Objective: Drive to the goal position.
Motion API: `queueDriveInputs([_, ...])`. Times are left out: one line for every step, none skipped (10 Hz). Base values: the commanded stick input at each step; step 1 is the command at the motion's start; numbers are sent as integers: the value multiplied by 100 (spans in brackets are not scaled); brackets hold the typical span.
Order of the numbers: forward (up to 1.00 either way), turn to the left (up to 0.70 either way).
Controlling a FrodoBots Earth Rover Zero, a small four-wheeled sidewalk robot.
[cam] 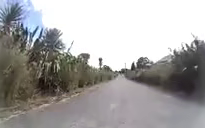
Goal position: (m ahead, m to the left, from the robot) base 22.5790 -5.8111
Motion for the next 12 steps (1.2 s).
queueDriveInputs([85, -34])
queueDriveInputs([85, -34])
queueDriveInputs([85, -34])
queueDriveInputs([85, -34])
queueDriveInputs([85, -24])
queueDriveInputs([85, -11])
queueDriveInputs([85, 0])
queueDriveInputs([85, 0])
queueDriveInputs([85, 0])
queueDriveInputs([85, 0])
queueDriveInputs([85, 0])
queueDriveInputs([85, 0])
